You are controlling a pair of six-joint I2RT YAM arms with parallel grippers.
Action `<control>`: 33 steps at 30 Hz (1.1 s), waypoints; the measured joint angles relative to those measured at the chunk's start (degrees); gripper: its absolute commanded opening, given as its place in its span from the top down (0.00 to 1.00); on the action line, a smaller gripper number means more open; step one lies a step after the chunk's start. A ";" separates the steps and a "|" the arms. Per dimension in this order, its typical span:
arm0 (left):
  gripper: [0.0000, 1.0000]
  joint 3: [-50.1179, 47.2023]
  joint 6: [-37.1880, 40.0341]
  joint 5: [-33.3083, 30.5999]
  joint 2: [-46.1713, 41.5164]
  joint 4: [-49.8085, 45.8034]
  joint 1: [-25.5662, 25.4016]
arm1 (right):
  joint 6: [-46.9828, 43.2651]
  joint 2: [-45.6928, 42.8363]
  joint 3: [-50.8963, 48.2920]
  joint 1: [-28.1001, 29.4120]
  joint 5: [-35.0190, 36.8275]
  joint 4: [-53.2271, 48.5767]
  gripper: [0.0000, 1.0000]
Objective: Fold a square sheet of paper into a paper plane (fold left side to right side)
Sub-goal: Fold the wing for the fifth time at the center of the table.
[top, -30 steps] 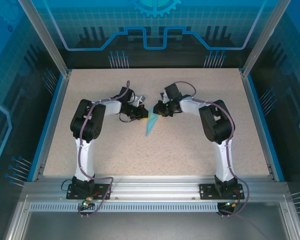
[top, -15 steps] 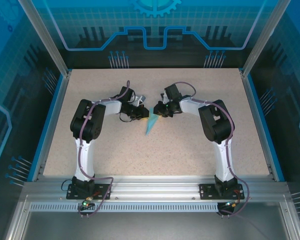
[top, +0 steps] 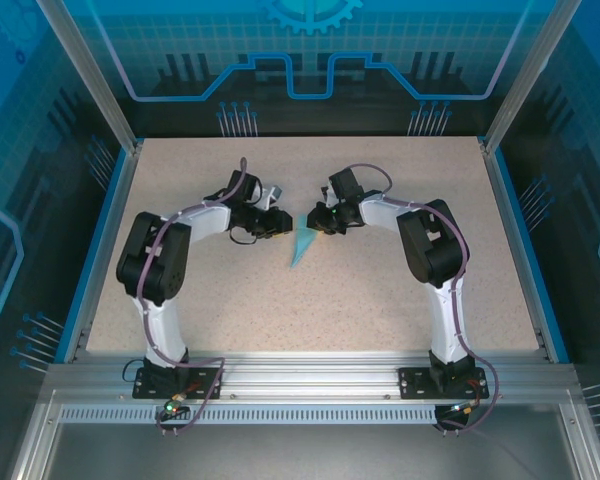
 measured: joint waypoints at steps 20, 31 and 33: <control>0.83 0.96 -3.98 5.25 2.97 -1.09 -7.61 | -0.22 0.00 0.15 0.00 0.02 -0.46 0.79; 0.82 1.09 -3.98 2.45 3.78 -2.45 -7.61 | -0.24 0.00 0.55 0.00 0.07 -1.33 0.79; 0.82 1.07 -3.98 2.23 3.78 -2.47 -7.61 | -0.24 0.00 0.59 0.00 0.07 -1.46 0.79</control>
